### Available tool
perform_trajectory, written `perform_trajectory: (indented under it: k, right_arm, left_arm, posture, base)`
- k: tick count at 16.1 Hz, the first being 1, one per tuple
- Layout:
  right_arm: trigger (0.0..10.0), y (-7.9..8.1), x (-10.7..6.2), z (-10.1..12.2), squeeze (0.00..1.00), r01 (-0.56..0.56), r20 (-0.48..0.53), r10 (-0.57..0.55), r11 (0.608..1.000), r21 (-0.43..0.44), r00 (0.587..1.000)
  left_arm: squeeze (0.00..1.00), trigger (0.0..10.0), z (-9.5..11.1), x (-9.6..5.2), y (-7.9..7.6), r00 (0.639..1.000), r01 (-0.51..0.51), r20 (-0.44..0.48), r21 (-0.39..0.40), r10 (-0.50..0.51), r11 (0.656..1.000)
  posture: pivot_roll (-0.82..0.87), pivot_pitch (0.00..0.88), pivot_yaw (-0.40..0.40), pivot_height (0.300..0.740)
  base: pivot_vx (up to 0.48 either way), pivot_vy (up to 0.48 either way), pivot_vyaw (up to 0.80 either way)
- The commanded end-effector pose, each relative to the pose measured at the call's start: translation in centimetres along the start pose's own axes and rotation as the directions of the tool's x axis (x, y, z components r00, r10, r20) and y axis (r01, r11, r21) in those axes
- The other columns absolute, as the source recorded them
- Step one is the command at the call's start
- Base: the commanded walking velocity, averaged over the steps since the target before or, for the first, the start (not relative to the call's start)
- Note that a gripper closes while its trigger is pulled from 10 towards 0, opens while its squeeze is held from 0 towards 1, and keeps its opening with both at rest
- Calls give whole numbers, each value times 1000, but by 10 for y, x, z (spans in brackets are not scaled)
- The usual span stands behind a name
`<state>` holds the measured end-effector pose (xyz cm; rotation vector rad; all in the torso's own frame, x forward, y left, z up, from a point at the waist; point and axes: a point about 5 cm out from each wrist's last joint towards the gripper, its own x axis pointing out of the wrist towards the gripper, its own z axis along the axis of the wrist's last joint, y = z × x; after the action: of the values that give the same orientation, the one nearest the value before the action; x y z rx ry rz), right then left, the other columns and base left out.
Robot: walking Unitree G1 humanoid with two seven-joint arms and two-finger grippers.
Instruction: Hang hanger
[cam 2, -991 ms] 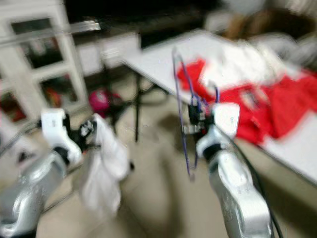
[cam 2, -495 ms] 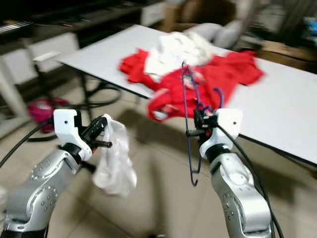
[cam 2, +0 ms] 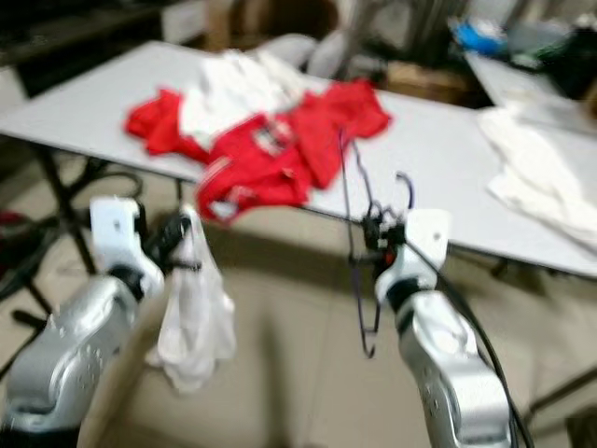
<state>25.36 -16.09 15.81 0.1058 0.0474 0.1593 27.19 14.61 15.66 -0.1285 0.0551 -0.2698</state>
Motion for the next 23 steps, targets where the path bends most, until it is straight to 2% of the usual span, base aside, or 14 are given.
perform_trajectory:
  k: [1, 4, 6, 9, 12, 13, 18, 23]
  right_arm:
    - [10000, -6, -1, -1, 0, 31, -1, -31, 999, -16, 1000]
    - [10000, -6, -5, 1, 0, 42, -7, -42, 999, 30, 999]
    - [10000, -7, -7, -2, 0, 27, -18, -27, 1000, -3, 999]
    - [10000, -15, -8, 2, 0, 70, -9, -70, 997, 15, 998]
    - [10000, -17, -5, 4, 0, 60, -10, -60, 998, -23, 998]
    - [10000, -18, -5, 6, 0, 61, -7, -61, 998, -21, 998]
    - [10000, -18, -10, 2, 0, 50, -31, -52, 998, -42, 998]
    - [10000, -16, -13, 5, 0, 34, -48, -38, 996, -80, 998]
  left_arm:
    - [0, 10000, 0, 1, -6, 1000, 28, 7, 11, -28, 1000]
    - [0, 10000, 2, 6, -6, 999, 39, 8, 18, -39, 999]
    - [0, 10000, -3, 3, -5, 999, 34, -4, 17, -34, 999]
    - [0, 10000, -7, 4, -10, 999, 45, -10, 30, -45, 999]
    - [0, 10000, -11, 4, -11, 1000, 21, -11, -20, -21, 1000]
    - [0, 10000, -12, 3, -11, 1000, 23, -14, -9, -23, 1000]
    - [0, 10000, -4, 6, -6, 999, 17, 29, 7, -17, 1000]
    - [0, 10000, -6, 7, -4, 999, 13, 32, 9, -13, 1000]
  posture:
    - [70, 0, -21, 740]
    - [59, 0, -23, 740]
    - [52, 0, -17, 740]
    - [38, 0, -31, 740]
    - [28, 0, -29, 740]
    - [23, 0, -24, 740]
    - [24, 0, -22, 740]
    - [-5, 0, -26, 740]
  base:
    - [0, -315, 0]
    - [0, -314, 0]
    - [0, -315, 0]
    - [0, -315, 0]
    - [0, -105, 0]
    - [0, 0, 0]
    - [0, 0, -740]
    - [49, 0, -779]
